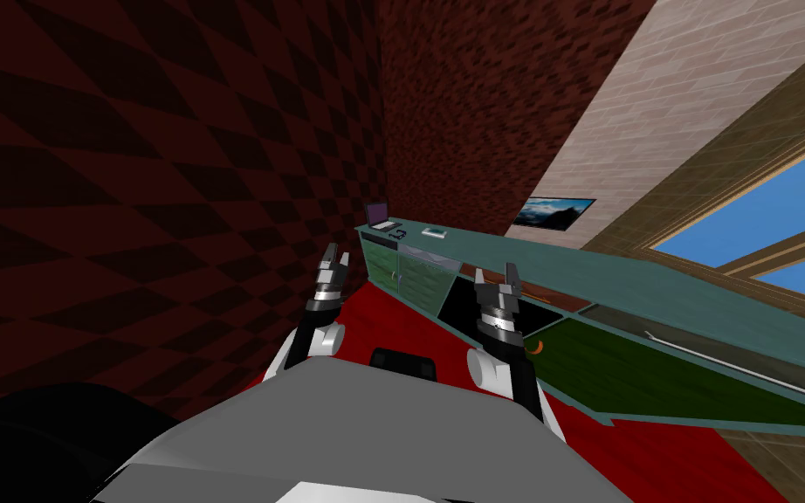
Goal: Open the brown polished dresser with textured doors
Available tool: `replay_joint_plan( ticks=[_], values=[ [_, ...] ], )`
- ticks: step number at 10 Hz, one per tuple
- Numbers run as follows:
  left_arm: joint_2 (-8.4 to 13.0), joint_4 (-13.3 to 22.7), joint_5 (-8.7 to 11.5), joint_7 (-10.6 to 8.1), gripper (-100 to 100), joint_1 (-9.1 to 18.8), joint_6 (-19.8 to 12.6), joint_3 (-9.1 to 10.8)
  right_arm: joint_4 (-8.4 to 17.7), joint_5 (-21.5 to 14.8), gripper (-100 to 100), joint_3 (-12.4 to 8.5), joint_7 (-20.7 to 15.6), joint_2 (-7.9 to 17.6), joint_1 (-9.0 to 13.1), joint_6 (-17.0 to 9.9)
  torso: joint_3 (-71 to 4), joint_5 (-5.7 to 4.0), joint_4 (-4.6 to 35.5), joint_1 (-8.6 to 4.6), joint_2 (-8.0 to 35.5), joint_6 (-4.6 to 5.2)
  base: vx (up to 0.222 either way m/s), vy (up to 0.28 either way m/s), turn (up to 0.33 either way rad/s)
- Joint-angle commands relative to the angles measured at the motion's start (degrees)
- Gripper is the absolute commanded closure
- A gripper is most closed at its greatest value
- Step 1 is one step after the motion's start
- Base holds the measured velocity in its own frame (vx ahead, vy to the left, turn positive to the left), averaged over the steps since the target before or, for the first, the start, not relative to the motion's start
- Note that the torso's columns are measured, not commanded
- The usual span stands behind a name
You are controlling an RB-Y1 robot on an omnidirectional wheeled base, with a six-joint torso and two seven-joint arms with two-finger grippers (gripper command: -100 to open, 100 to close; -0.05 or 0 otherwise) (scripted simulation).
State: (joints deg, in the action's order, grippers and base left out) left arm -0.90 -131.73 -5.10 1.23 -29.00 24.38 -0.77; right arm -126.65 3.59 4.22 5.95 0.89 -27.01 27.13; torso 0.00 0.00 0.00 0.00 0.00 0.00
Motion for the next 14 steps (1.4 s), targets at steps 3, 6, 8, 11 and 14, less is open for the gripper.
replay_joint_plan(
  ticks=[3, 6, 8, 11, 14],
  values=[
    [0.0, -0.01, 0.0, 0.0, 0, 0.0, 0.0, 0.0, -0.01, 0.0, 0, 0.0, 0.0, 0.0, 0.0, 0.0, -20.14, 0.0, 10.06, 0.0, 10.03, 0.0, 0.0, 0.0, 0.0],
    [0.0, -0.01, 0.0, 0.0, 0, 0.0, 0.0, 0.0, -0.01, 0.0, 0, 0.0, 0.0, 0.0, 0.0, 0.0, -45.36, 0.0, 22.68, 0.0, 22.69, 0.0, 0.0, 0.0, 0.0],
    [0.0, -0.02, 0.0, 0.0, 0, 0.0, 0.01, 0.0, -0.02, 0.0, 0, 0.0, 0.0, 0.0, 0.0, 0.01, -62.27, 0.0, 31.14, 0.0, 31.16, 0.0, 0.0, 0.0, 0.0],
    [0.0, 0.0, 0.0, 0.0, 0, 0.0, 0.0, 0.0, 0.25, -1.08, -100, -0.27, -1.37, 2.71, 0.13, -0.07, -83.14, 0.0, 41.49, 0.0, 41.54, 0.0, 0.008, 0.001, 0.005],
    [0.0, 0.01, 0.0, 0.0, 0, -0.01, 0.0, 0.0, 0.74, -3.72, -100, -0.94, -4.74, 5.8, 0.39, -0.24, -84.59, 0.0, 42.25, 0.02, 42.22, 0.0, 0.028, 0.005, 0.012]
  ],
)
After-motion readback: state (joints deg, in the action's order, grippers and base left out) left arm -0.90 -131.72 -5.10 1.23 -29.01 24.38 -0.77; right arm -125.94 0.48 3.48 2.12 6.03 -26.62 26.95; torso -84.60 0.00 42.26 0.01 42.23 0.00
